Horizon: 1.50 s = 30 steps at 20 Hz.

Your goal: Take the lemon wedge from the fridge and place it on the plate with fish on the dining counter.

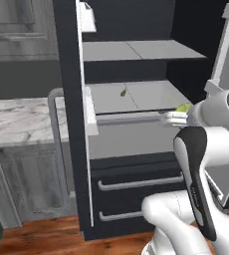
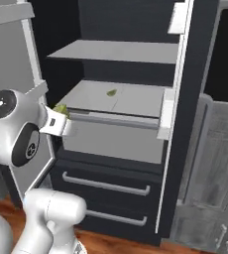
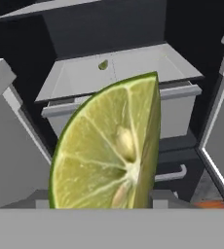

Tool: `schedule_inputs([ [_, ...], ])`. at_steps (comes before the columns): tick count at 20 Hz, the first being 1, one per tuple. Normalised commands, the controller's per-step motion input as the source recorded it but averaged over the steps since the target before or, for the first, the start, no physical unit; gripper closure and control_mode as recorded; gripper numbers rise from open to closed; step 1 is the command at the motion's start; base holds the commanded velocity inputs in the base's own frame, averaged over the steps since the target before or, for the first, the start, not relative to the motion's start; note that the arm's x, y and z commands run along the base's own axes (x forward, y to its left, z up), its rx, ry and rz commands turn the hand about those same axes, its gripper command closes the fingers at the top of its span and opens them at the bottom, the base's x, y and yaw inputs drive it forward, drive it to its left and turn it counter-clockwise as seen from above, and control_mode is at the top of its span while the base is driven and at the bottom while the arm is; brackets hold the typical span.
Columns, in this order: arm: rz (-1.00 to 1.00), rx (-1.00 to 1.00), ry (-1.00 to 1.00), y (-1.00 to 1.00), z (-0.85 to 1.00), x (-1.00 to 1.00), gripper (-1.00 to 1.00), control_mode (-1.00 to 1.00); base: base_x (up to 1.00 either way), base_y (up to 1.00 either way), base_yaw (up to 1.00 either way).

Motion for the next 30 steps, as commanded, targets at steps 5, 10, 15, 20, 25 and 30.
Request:
schedule_inputs([
  [5,0.00,0.00,0.00,0.00,0.00,0.00,1.00,1.00,-1.00,-0.04,0.47],
  [10,0.00,0.00,0.00,0.00,0.00,0.00,1.00,1.00,-0.69,-0.03,0.76],
  [15,0.00,0.00,0.00,0.00,0.00,0.00,1.00,1.00,-0.41,0.00,0.88],
  [20,0.00,0.00,0.00,0.00,0.00,0.00,1.00,1.00,-0.07,0.00,0.99],
  [25,0.00,0.00,0.00,0.00,0.00,0.00,1.00,1.00,-0.02,0.00,1.00],
  [30,0.00,0.00,0.00,0.00,0.00,0.00,1.00,1.00,-0.02,0.00,1.00],
])
